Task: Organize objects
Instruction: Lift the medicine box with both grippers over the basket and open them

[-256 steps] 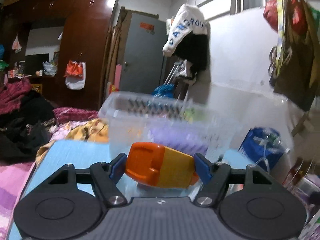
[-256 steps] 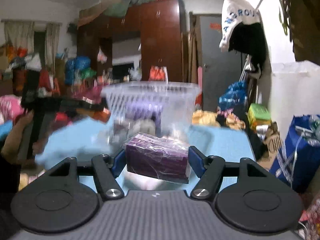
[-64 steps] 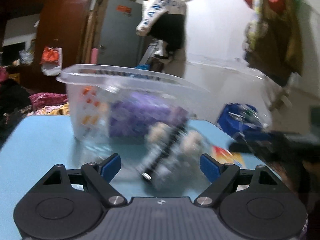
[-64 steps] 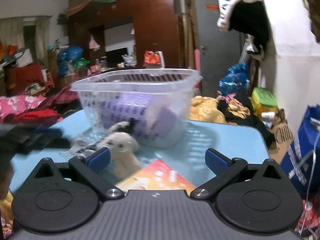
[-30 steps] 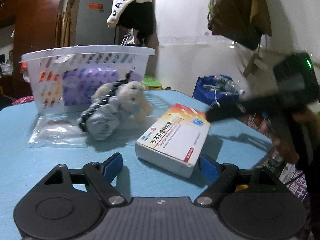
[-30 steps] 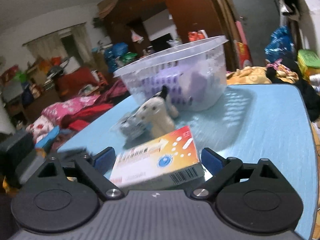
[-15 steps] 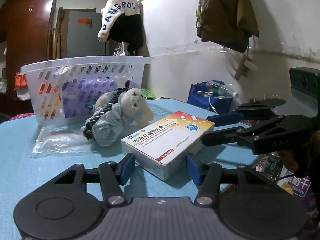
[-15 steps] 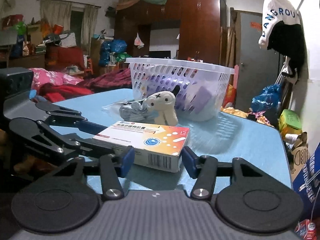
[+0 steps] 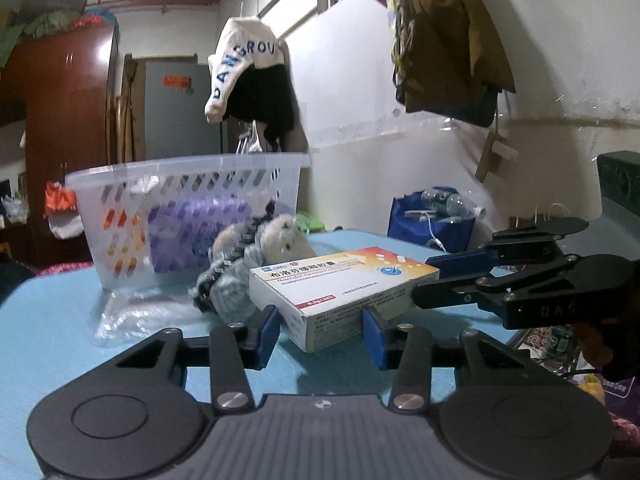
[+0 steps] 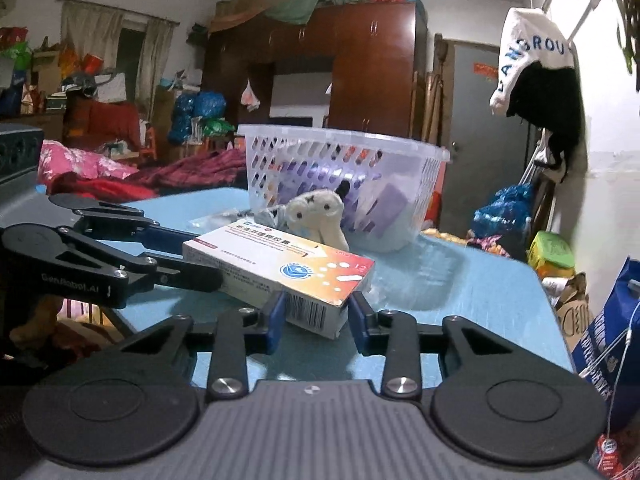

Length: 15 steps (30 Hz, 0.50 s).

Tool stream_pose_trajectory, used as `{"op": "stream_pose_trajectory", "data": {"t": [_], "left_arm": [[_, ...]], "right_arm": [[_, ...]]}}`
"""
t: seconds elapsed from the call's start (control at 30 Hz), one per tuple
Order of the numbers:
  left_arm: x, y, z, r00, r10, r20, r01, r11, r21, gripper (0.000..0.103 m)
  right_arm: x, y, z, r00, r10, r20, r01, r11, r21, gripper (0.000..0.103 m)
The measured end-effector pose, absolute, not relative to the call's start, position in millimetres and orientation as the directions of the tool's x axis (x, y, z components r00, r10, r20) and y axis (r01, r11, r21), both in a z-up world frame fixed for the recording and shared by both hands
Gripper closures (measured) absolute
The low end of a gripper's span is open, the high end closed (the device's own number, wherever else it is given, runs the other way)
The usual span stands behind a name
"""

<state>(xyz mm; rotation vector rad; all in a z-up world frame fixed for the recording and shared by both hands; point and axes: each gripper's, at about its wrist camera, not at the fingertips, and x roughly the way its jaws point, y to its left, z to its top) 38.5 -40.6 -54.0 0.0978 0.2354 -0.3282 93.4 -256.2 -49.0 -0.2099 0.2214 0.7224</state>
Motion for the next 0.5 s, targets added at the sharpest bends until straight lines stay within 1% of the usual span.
{"op": "stream_pose_trajectory", "data": {"t": [0.27,0.37,0.5], "left_arm": [[30,-28,-27,0.941,-0.296,-0.164,0.312,0.947,0.077,0.054],[32,-22,-6,0.951,-0.284,-0.121,0.296,0.95,0.101,0.055],[56,-6,31,0.959,-0.271,-0.077,0.278,0.955,0.102,0.055]], "right_arm": [[80,-240,-25,0.77,0.604,-0.206,-0.637,0.747,-0.192,0.065],[83,-232,-5,0.779,0.602,-0.174,-0.627,0.746,-0.223,0.065],[101,-216,28,0.791,0.597,-0.133,-0.609,0.748,-0.262,0.066]]}}
